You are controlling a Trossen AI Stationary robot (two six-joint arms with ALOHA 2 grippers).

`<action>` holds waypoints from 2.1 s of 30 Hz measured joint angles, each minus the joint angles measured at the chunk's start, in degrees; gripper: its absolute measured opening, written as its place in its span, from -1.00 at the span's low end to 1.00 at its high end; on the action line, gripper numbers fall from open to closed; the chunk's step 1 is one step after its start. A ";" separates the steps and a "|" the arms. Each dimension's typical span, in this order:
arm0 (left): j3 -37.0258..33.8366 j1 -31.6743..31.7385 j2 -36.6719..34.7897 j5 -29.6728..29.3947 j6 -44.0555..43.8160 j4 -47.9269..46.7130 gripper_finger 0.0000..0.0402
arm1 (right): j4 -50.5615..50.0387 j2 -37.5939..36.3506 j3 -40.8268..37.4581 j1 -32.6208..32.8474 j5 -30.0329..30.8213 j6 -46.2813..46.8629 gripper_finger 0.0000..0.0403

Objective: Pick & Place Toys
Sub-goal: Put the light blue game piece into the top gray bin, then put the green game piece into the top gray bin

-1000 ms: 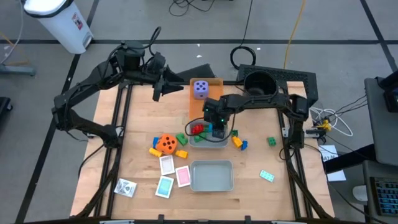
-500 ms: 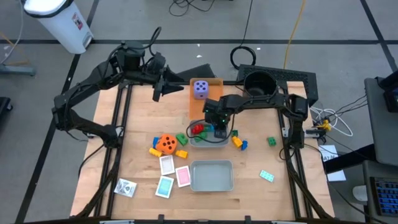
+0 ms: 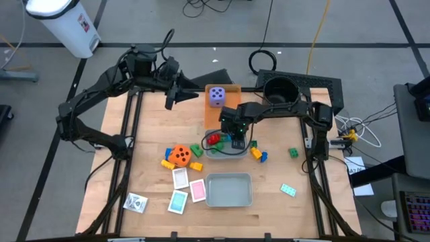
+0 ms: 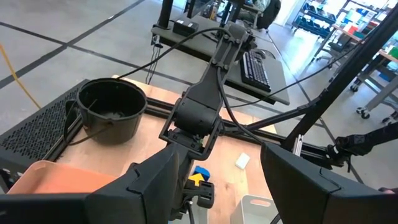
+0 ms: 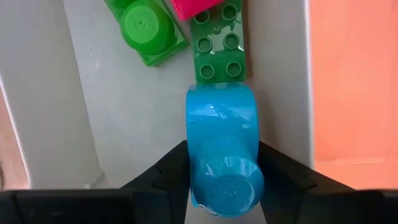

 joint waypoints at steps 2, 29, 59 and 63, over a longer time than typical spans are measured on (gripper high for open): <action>0.00 0.00 0.00 0.00 -0.01 0.00 0.16 | -0.02 0.00 0.00 0.00 0.00 -0.03 -0.24; -0.02 -0.04 0.00 -0.55 -1.30 -2.14 0.16 | -0.51 -6.92 -0.09 0.11 0.02 2.13 -0.07; -22.01 -27.54 -0.35 -28.36 -21.81 11.95 0.16 | 12.07 -41.36 -29.51 8.05 4.03 20.56 -0.07; -22.01 -30.34 -0.35 -33.11 -23.44 13.40 0.16 | 12.70 -42.94 -33.90 11.13 10.58 16.44 -0.07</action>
